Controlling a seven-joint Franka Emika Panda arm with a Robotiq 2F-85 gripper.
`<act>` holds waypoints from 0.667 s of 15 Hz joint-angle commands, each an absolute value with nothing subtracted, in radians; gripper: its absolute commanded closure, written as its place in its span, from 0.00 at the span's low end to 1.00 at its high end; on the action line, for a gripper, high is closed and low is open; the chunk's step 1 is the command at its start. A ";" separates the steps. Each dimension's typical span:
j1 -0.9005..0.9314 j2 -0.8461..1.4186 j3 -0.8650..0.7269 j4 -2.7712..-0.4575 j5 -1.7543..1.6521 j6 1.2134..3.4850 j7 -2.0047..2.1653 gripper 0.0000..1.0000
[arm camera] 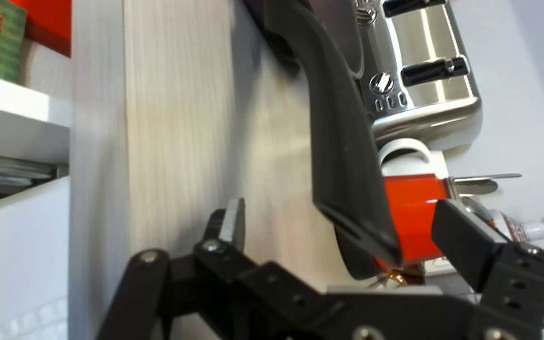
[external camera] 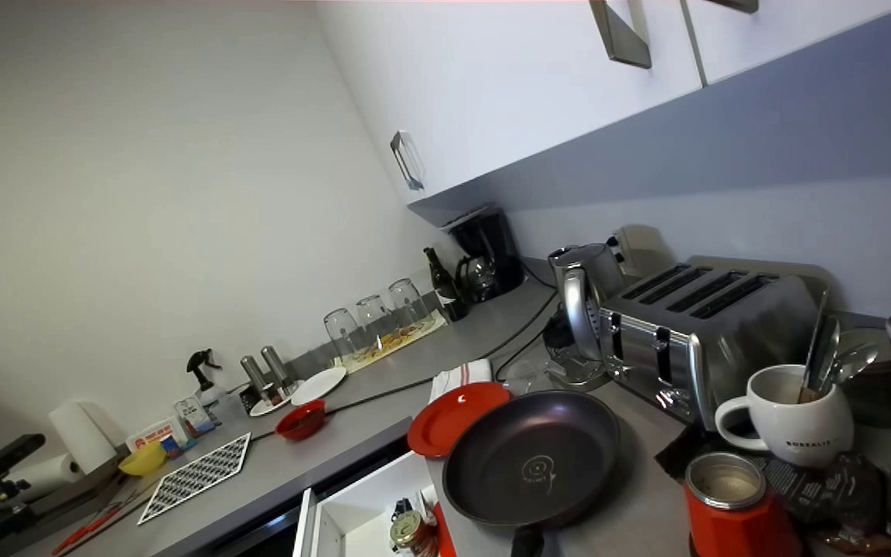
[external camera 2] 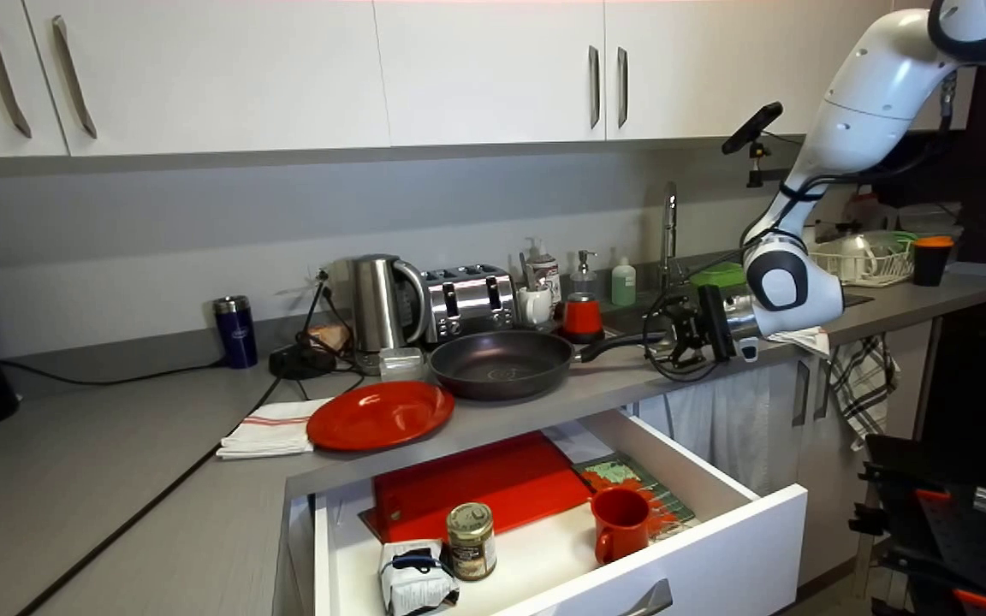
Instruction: Move the black pan to the left
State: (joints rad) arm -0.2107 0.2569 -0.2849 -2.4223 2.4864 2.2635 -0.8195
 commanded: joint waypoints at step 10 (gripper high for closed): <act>-0.245 0.115 -0.416 -2.525 2.438 2.275 -0.920 0.00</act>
